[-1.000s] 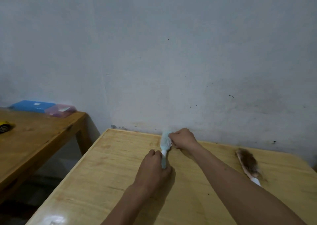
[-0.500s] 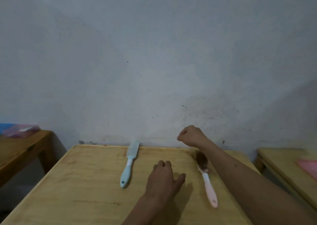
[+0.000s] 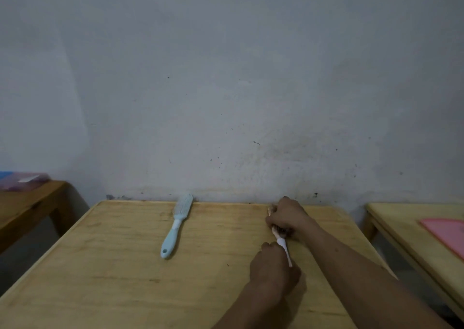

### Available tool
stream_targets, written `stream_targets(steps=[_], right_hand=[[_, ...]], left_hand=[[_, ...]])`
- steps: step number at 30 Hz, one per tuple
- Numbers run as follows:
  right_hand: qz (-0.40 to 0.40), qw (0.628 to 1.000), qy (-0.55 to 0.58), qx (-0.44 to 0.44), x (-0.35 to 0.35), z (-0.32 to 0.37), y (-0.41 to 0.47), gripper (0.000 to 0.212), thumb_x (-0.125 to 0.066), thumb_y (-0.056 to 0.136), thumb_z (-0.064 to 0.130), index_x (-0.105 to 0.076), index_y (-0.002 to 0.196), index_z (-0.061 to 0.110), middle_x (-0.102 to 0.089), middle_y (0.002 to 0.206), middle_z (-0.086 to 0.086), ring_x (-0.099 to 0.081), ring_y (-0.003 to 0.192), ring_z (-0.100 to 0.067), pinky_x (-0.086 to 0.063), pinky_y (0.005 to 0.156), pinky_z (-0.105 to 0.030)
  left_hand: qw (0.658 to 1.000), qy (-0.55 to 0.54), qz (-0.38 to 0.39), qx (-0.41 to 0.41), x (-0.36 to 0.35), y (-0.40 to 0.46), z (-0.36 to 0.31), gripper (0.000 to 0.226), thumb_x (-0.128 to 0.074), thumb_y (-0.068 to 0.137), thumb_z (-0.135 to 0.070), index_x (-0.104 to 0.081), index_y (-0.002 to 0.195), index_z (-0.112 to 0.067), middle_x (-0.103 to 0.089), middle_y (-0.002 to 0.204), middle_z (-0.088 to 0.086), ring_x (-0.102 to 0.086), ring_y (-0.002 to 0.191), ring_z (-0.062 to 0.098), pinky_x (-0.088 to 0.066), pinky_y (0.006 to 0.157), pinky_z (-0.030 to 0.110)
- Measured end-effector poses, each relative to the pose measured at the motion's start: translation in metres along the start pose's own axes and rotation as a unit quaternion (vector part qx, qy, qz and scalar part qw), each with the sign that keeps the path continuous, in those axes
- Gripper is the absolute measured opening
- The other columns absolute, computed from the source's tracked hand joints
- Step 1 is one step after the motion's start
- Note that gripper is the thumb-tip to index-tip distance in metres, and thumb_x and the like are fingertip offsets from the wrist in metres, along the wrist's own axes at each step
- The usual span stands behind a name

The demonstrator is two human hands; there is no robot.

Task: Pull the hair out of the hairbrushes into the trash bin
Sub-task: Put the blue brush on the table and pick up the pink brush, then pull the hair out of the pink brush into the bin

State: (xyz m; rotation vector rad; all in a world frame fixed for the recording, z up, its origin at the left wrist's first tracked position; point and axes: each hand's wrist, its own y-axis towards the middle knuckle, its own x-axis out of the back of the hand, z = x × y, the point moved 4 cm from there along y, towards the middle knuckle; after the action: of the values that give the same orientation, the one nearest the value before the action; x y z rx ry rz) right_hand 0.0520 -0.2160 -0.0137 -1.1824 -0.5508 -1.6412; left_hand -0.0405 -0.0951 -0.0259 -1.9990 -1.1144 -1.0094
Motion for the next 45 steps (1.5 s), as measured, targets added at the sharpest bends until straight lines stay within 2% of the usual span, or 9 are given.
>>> stream_targets(steps=[5, 9, 18, 25, 29, 32, 37, 41, 45], right_hand=[[-0.025, 0.999, 0.044, 0.017, 0.007, 0.017, -0.01, 0.034, -0.078, 0.081, 0.021, -0.046, 0.072, 0.017, -0.059, 0.075, -0.002, -0.054, 0.06, -0.013, -0.043, 0.052, -0.026], [-0.03, 0.996, 0.062, 0.052, 0.016, 0.044, -0.022, 0.028, -0.078, 0.084, 0.026, -0.055, 0.094, 0.012, -0.059, 0.077, -0.001, -0.055, 0.06, -0.012, -0.045, 0.05, -0.026], [-0.028, 0.991, 0.064, 0.116, 0.018, 0.12, -0.068, 0.047, -0.079, 0.08, 0.036, -0.052, 0.106, 0.007, -0.062, 0.085, -0.005, -0.062, 0.068, -0.017, -0.053, 0.055, -0.031], [0.021, 0.978, 0.108, 0.177, -0.011, 0.182, -0.131, 0.073, -0.082, 0.073, 0.033, -0.04, 0.126, 0.004, -0.063, 0.113, -0.015, -0.073, 0.085, -0.032, -0.066, 0.061, -0.048], [0.058, 0.964, 0.125, 0.228, -0.041, 0.212, -0.162, 0.091, -0.085, 0.061, 0.059, -0.048, 0.123, 0.004, -0.069, 0.112, -0.012, -0.074, 0.091, -0.029, -0.067, 0.067, -0.045], [0.092, 0.954, 0.132, 0.254, -0.063, 0.235, -0.196, 0.075, -0.067, 0.079, 0.071, -0.062, 0.112, 0.004, -0.074, 0.096, -0.009, -0.076, 0.073, -0.022, -0.06, 0.047, -0.03], [0.143, 0.927, 0.159, 0.309, -0.096, 0.27, -0.242, 0.046, -0.034, 0.105, 0.043, -0.064, 0.104, 0.008, -0.07, 0.103, -0.012, -0.074, 0.079, -0.03, -0.066, 0.063, -0.041], [0.176, 0.911, 0.158, 0.338, -0.126, 0.3, -0.271, 0.022, -0.044, 0.097, 0.018, -0.064, 0.094, 0.009, -0.065, 0.095, -0.01, -0.07, 0.081, -0.031, -0.065, 0.074, -0.046], [0.209, 0.893, 0.148, 0.37, -0.162, 0.326, -0.298, 0.028, -0.048, 0.092, 0.017, -0.069, 0.109, 0.006, -0.067, 0.098, -0.007, -0.073, 0.089, -0.03, -0.066, 0.076, -0.045]], left_hand=[[0.995, -0.096, 0.007, 0.031, 0.007, 0.0, 0.013, 0.027, -0.063, 0.088, -0.023, -0.042, 0.104, -0.014, -0.051, 0.103, 0.006, -0.056, 0.099, 0.025, -0.05, 0.084, 0.037], [0.978, -0.203, -0.015, 0.054, 0.014, -0.001, 0.029, 0.043, -0.061, 0.091, -0.03, -0.045, 0.123, -0.007, -0.059, 0.119, 0.012, -0.062, 0.102, 0.027, -0.054, 0.078, 0.037], [0.926, -0.347, -0.118, 0.089, 0.052, -0.034, 0.074, 0.032, -0.045, 0.099, -0.028, -0.047, 0.121, -0.006, -0.067, 0.093, 0.015, -0.068, 0.071, 0.026, -0.053, 0.06, 0.035], [0.864, -0.439, -0.219, 0.114, 0.085, -0.092, 0.12, 0.031, -0.039, 0.101, -0.035, -0.051, 0.096, -0.006, -0.058, 0.076, 0.012, -0.057, 0.055, 0.025, -0.048, 0.051, 0.032], [0.853, -0.427, -0.264, 0.142, 0.091, -0.135, 0.156, 0.039, -0.047, 0.096, -0.045, -0.049, 0.095, -0.006, -0.053, 0.071, 0.006, -0.052, 0.054, 0.023, -0.041, 0.05, 0.03], [0.835, -0.425, -0.303, 0.176, 0.091, -0.169, 0.186, 0.051, -0.053, 0.088, -0.061, -0.049, 0.091, -0.01, -0.053, 0.069, 0.004, -0.055, 0.052, 0.023, -0.04, 0.048, 0.028], [0.775, -0.465, -0.363, 0.226, 0.088, -0.224, 0.233, 0.072, -0.057, 0.071, -0.078, -0.061, 0.094, -0.01, -0.056, 0.073, 0.004, -0.054, 0.058, 0.024, -0.042, 0.055, 0.032], [0.749, -0.461, -0.401, 0.255, 0.084, -0.267, 0.267, 0.09, -0.05, 0.063, -0.09, -0.064, 0.104, -0.012, -0.063, 0.08, 0.013, -0.06, 0.066, 0.027, -0.043, 0.061, 0.035], [0.735, -0.437, -0.437, 0.279, 0.076, -0.315, 0.3, 0.069, -0.051, 0.079, -0.079, -0.066, 0.096, -0.014, -0.059, 0.065, 0.001, -0.053, 0.048, 0.016, -0.041, 0.045, 0.029]])
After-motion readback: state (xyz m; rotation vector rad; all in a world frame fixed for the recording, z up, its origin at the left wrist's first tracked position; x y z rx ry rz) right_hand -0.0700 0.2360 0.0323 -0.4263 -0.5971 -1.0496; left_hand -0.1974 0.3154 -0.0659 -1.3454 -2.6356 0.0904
